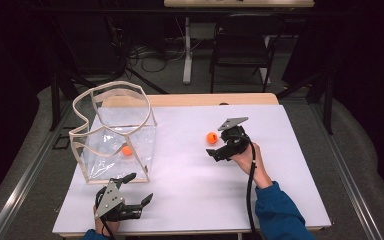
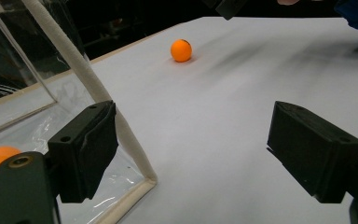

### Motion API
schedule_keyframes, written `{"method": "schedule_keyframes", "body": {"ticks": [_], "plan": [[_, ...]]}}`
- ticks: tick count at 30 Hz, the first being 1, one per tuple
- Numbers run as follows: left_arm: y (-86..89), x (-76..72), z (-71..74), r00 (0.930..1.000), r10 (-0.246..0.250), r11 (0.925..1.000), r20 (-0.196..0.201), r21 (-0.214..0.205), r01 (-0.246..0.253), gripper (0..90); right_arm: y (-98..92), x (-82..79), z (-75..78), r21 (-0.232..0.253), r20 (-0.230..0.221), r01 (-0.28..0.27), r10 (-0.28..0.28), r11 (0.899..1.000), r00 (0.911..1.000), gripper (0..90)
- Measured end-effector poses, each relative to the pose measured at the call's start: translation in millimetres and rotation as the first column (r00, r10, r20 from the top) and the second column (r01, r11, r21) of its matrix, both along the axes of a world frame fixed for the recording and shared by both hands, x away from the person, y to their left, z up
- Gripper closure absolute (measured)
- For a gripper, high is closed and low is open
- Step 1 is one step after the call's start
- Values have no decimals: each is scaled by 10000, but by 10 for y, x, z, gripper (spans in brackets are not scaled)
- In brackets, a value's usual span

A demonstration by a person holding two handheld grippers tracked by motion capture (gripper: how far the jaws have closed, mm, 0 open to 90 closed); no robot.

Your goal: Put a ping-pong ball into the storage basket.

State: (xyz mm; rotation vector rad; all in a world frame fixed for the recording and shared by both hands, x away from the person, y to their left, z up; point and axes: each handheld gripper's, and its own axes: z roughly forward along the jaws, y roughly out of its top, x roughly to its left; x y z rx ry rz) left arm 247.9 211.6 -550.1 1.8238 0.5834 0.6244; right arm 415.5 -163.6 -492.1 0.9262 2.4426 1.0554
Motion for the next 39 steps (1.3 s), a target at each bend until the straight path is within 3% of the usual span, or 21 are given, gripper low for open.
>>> {"method": "schedule_keyframes", "body": {"ticks": [16,21,35,39], "plan": [[-12,-5,1,10000,4,10000,18,7,-4,159,22,80,-28,-136,-72,234,-235,9996,9997,26],[-15,-5,0,10000,6,10000,9,17,-6,159,-1,174,-48,-223,-233,510,-515,9984,9984,20],[-16,-6,0,10000,-11,10000,8,16,11,159,74,369,-78,-785,-554,518,-562,9956,9969,5],[-13,-7,-1,10000,-7,10000,6,18,7,159,89,420,-99,-752,-590,567,-612,9956,9964,1]]}}
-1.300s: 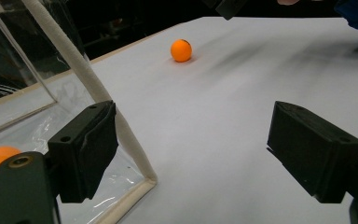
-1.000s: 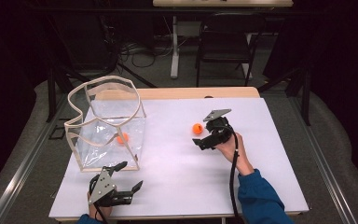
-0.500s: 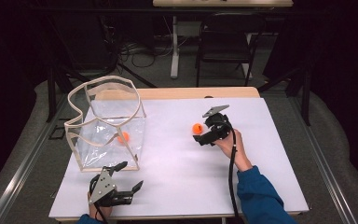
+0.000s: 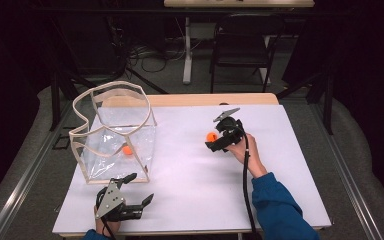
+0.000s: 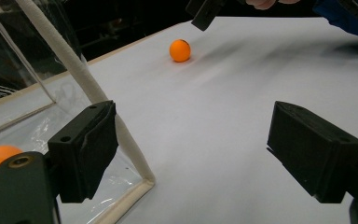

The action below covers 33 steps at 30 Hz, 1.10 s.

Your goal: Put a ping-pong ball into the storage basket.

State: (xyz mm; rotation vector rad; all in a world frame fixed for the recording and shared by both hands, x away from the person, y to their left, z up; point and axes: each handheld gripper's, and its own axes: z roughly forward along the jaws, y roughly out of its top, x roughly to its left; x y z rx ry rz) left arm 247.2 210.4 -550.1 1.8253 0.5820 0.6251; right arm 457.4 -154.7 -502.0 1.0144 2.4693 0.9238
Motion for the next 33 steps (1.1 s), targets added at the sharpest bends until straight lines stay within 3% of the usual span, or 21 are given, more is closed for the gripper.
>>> {"method": "schedule_keyframes", "body": {"ticks": [17,33], "plan": [[-5,-1,1,10000,-14,10000,7,-22,14,159,50,185,-137,164,-61,365,-364,9992,9993,0],[1,4,-5,10000,6,10000,-49,-54,-6,159,73,262,-280,107,-287,610,-606,9981,9977,0]]}}
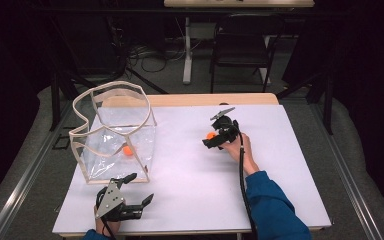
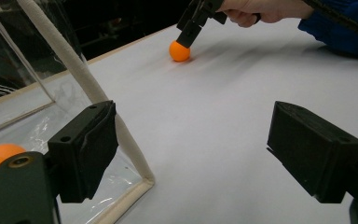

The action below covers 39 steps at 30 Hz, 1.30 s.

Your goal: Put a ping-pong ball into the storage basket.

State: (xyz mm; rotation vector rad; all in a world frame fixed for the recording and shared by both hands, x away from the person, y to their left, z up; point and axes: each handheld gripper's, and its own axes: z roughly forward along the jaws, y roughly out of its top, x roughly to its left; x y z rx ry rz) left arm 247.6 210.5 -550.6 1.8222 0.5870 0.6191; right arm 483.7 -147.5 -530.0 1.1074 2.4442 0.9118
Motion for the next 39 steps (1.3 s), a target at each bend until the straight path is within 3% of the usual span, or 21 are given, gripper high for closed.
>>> {"method": "schedule_keyframes", "body": {"ticks": [3,9,13,26,39], "plan": [[1,-1,2,10000,-2,10000,8,5,2,159,41,-4,-34,-658,104,-103,110,9978,9999,0],[-5,1,-1,10000,-20,10000,-9,-2,20,159,69,-10,-24,-436,196,-17,26,9990,9998,41],[-4,3,-1,10000,-17,10000,-7,-12,17,159,61,-1,-43,-340,131,26,-21,9994,9999,122],[-11,5,2,10000,-62,10000,3,2,62,159,65,26,-99,-445,-158,-26,19,9990,9999,329],[-10,4,-3,10000,-61,10000,-26,12,61,159,56,33,-101,-554,-238,100,-113,9984,9997,446]]}}
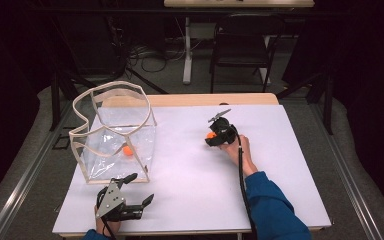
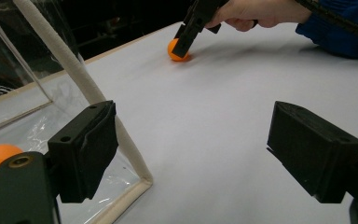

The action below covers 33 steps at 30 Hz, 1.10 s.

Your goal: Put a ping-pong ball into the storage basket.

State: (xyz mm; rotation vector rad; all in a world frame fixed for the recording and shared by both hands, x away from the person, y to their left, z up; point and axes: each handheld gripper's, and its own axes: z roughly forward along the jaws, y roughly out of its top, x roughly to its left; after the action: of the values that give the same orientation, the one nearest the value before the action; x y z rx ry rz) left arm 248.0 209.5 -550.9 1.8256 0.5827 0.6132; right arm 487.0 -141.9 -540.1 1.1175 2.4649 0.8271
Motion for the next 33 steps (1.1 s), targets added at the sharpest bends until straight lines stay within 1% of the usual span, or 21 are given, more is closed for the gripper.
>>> {"method": "schedule_keyframes", "body": {"ticks": [4,5,6,7,10,11,13,14,16,19,21,23,33], "plan": [[-2,-4,3,10000,-11,10000,28,11,11,159,-8,2,-6,-88,-103,4,-5,10000,9999,501],[-4,-2,2,10000,-5,10000,26,17,5,159,-6,3,-13,-28,-63,-2,2,10000,10000,503],[-3,0,2,10000,-13,10000,23,35,13,159,-7,1,-2,-112,-96,-28,27,9999,10000,504],[-2,1,0,10000,-15,10000,8,27,15,159,-5,2,-3,-66,-79,-53,53,10000,10000,505],[1,-2,1,10000,16,10000,18,9,-16,159,4,-6,8,-112,-86,4,-5,9999,10000,507],[1,-2,3,10000,20,10000,27,23,-20,159,1,-4,15,-146,-24,-59,58,9999,10000,507],[0,-4,3,10000,13,10000,32,11,-13,159,-17,-15,47,62,13,-15,15,10000,10000,507],[-2,-4,4,10000,7,10000,35,20,-7,159,-29,-20,62,66,17,-58,58,10000,10000,507],[-1,-4,2,10000,-2,10000,30,25,2,159,-33,-36,81,33,-52,-97,97,9999,9999,507],[9,1,-1,10000,36,10000,-1,33,-36,159,-35,-47,113,-74,-25,-185,185,9998,9998,507],[8,3,-2,10000,25,10000,-5,27,-25,159,-26,-64,129,-59,-16,-179,178,9998,9998,507],[1,-1,-1,10000,14,10000,4,37,-14,159,-18,-75,143,-141,-70,-260,259,9996,9996,507],[3,1,-2,10000,35,10000,-2,34,-35,159,-13,-153,264,-366,35,-492,493,9981,9988,508]]}}
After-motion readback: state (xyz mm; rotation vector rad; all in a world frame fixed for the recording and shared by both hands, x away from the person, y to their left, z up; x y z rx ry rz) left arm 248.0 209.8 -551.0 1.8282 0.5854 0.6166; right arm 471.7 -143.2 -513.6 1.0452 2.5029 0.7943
